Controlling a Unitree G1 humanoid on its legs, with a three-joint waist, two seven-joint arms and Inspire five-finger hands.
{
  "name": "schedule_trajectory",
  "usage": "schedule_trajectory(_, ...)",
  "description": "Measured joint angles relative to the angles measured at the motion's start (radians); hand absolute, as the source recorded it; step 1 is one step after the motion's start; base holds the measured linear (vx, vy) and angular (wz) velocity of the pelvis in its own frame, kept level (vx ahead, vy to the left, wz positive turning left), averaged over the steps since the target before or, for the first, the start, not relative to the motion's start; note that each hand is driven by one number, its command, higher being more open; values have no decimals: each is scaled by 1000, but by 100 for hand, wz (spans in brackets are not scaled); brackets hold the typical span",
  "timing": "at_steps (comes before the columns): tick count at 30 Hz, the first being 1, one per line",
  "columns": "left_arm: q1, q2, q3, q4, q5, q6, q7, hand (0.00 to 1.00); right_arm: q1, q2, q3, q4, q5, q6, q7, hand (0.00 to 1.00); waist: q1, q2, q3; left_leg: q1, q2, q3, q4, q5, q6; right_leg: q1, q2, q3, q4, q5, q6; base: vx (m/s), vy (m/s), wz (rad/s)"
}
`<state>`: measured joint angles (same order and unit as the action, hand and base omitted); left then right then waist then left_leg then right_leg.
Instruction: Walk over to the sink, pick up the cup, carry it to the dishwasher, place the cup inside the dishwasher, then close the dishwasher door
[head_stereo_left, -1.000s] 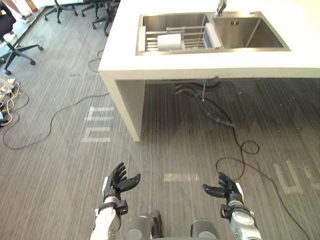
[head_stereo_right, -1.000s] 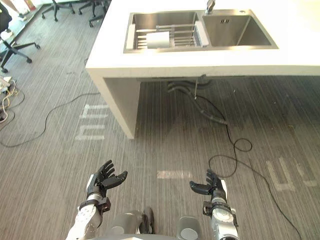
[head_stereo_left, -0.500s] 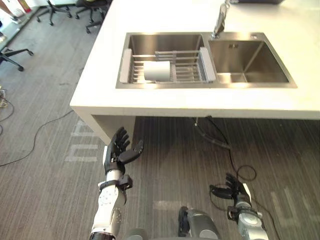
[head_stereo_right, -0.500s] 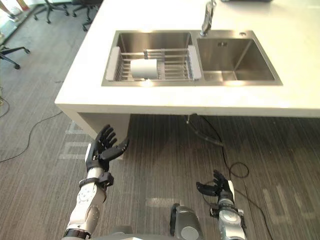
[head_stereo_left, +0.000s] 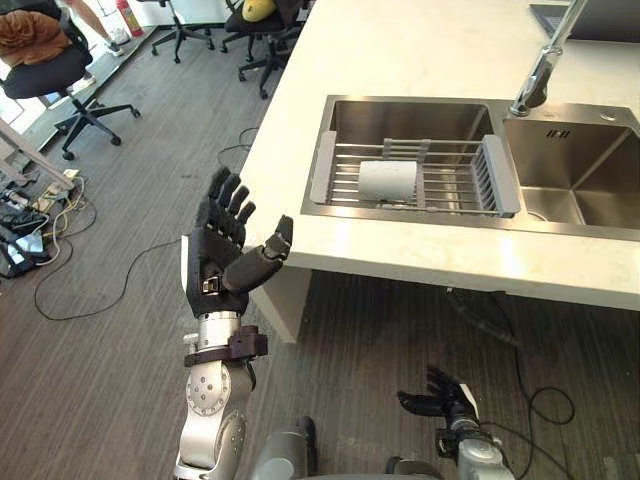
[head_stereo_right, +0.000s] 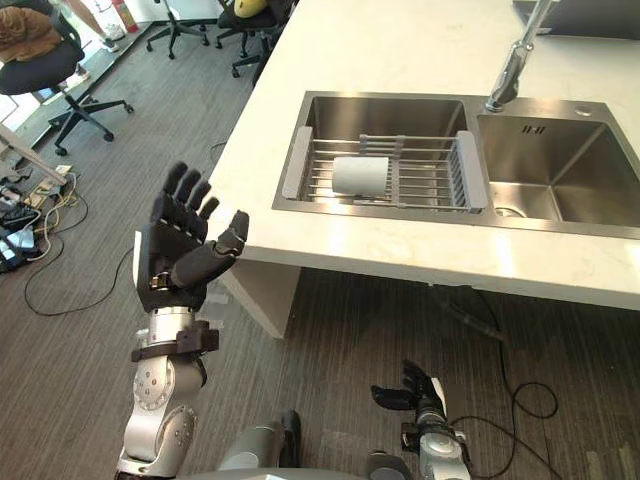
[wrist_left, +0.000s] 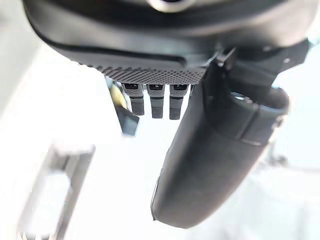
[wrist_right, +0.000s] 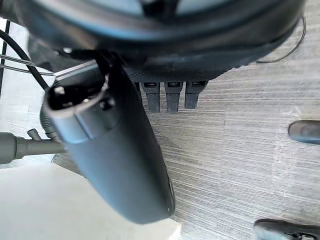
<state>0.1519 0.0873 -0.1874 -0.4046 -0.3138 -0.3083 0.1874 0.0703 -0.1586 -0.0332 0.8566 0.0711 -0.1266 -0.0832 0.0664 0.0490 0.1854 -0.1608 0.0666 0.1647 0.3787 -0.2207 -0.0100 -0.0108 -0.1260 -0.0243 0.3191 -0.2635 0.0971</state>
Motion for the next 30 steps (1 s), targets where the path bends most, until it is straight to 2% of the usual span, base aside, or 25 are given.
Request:
schedule_trajectory(1, 0, 10, -17, -1, 0, -2, -4, 90, 7, -2, 0, 1, -3, 1, 0, 90, -3, -5, -7, 13, -9, 13, -7, -9, 5, -12, -13, 12, 47, -21, 21, 143, 51, -56)
schedule_trajectory(2, 0, 23, -39, 2, 1, -2, -16, 90, 13, -7, 1, 3, -15, 4, 1, 90, -19, -17, -7, 36, -20, 32, -13, -25, 11, -68, -29, 42, 183, -32, 52, 186, 51, -32)
schedule_trajectory(3, -1, 40, -62, 9, 3, 0, -24, 90, 19, -6, 1, 4, -25, 6, 2, 90, -44, -18, -9, 59, -26, 36, -18, -34, 18, -130, -40, 42, 323, -9, 93, 191, 62, -22)
schedule_trajectory(4, 0, 49, -72, 11, 10, 4, -27, 90, 25, -4, 1, 4, -26, 7, 3, 90, -54, -24, -11, 73, -30, 37, -24, -36, 23, -152, -46, 38, 379, 9, 107, 220, 81, -3)
schedule_trajectory(5, 0, 63, -93, 17, 25, 12, -33, 90, 41, 1, 1, 4, -27, 9, 6, 90, -67, -36, -18, 106, -33, 36, -45, -38, 19, -184, -61, 12, 462, 54, 90, 258, 54, -2)
schedule_trajectory(6, 0, 64, -110, 18, 35, 15, -36, 90, 51, 1, 1, 4, -32, 9, 8, 90, -69, -30, -24, 135, -28, 37, -67, -38, 19, -200, -69, -12, 512, 92, 74, 384, 30, -1)
schedule_trajectory(7, 0, 67, -125, 19, 40, 15, -40, 90, 61, 2, 4, 4, -37, 8, 15, 90, -77, -34, -32, 165, -14, 36, -92, -37, 17, -223, -72, -49, 540, 50, 30, 336, -9, -3)
schedule_trajectory(8, -2, 67, -124, 19, 40, 15, -39, 90, 57, 3, 5, 4, -37, 8, 18, 90, -77, -38, -34, 171, -10, 35, -103, -37, 17, -240, -73, -65, 538, 17, 12, 275, -40, -5)
schedule_trajectory(9, -5, 65, -122, 22, 40, 15, -36, 90, 46, 2, 4, 4, -38, 8, 20, 90, -79, -37, -33, 180, -1, 34, -115, -38, 16, -275, -70, -91, 534, -21, -20, 219, -87, -22)
schedule_trajectory(10, -6, 65, -110, 28, 40, 16, -33, 90, 36, -1, 4, 4, -39, 7, 20, 90, -78, -27, -28, 200, 19, 24, -131, -37, 16, -325, -51, -120, 503, -51, -55, 273, -142, -31)
schedule_trajectory(12, -8, 63, -94, 45, 41, 16, -32, 90, 21, -2, 5, 2, -44, 5, 23, 90, -81, -17, -25, 217, 40, 23, -121, -41, 9, -366, -12, -139, 367, -39, -57, 254, -139, -24)
schedule_trajectory(13, -12, 65, -92, 58, 41, 17, -32, 90, 31, -2, 12, -1, -45, 2, 23, 90, -82, -28, -31, 224, 33, 23, -94, -50, -8, -354, -1, -146, 215, 49, -71, 343, -173, -1)
schedule_trajectory(14, -15, 49, -85, 92, 73, 17, -34, 90, 55, -26, 25, 4, -45, -6, 24, 90, -81, -19, -46, 245, 42, 9, -42, -104, -57, -344, 6, -153, 175, 157, -114, 356, -163, -4)
schedule_trajectory(16, -11, 23, -81, 116, 94, 36, -31, 90, 59, -52, 21, 10, -46, -2, 24, 90, -82, 28, -71, 240, 77, 1, -13, -102, -63, -321, 40, -160, 157, 141, -126, 380, -150, -15)
schedule_trajectory(17, -21, 23, -79, 124, 120, 36, -31, 90, 59, -61, 18, 8, -45, -4, 24, 90, -86, 38, -77, 229, 82, -11, 14, -76, -66, -309, 46, -164, 142, 122, -130, 368, -178, 5)
schedule_trajectory(18, -41, 24, -79, 138, 141, 41, -33, 90, 62, -61, 10, 11, -43, -4, 24, 90, -93, 38, -75, 199, 88, -34, 79, -42, -86, -280, 47, -178, 119, 114, -134, 279, -168, 21)
schedule_trajectory(19, -50, 23, -78, 147, 151, 42, -31, 90, 69, -61, 7, 11, -41, -4, 23, 90, -95, 37, -72, 179, 95, -45, 131, -20, -89, -255, 50, -186, 98, 114, -134, 249, -159, 39)
schedule_trajectory(20, -60, 22, -78, 165, 164, 45, -28, 90, 84, -59, 0, 11, -34, -4, 23, 90, -95, 27, -62, 141, 110, -61, 253, 4, -100, -186, 52, -201, 43, 118, -140, 224, -112, 28)
schedule_trajectory(21, -60, 24, -76, 169, 178, 46, -21, 90, 100, -56, -2, 11, -31, -4, 21, 90, -88, 20, -56, 126, 118, -67, 318, -21, -102, -132, 55, -205, 4, 121, -144, 234, -91, 20)
schedule_trajectory(22, -60, 29, -73, 167, 185, 45, -11, 90, 113, -56, -4, 11, -24, -6, 19, 90, -80, 18, -55, 99, 120, -67, 361, -51, -91, -74, 59, -210, -38, 125, -143, 174, -41, 5)
schedule_trajectory(25, -63, 33, -44, 131, 197, 44, 8, 90, 100, -58, -23, 15, -22, -10, 19, 90, -79, 18, -55, 15, 103, -74, 284, -73, -68, -27, 60, -208, -104, 145, -132, 101, 21, -5)
schedule_trajectory(27, -72, 34, -35, 121, 201, 40, 11, 90, 87, -56, -31, 21, -15, -12, 19, 90, -76, 21, -57, -7, 73, -85, 122, -40, -53, -19, 61, -195, -127, 159, -117, 89, 123, -17)
schedule_trajectory(28, -76, 32, -34, 121, 219, 40, 11, 90, 86, -58, -31, 20, -14, -12, 20, 90, -76, 35, -63, -3, 56, -106, -11, 74, -43, -18, 75, -188, -130, 162, -105, 126, 190, -25)
schedule_trajectory(30, -86, 51, -32, 124, 239, 43, 11, 90, 78, -30, -31, 33, -14, -13, 21, 90, -70, 6, -57, 26, 35, -87, -60, 78, -32, -17, 61, -155, -134, 163, -86, 96, 163, -23)
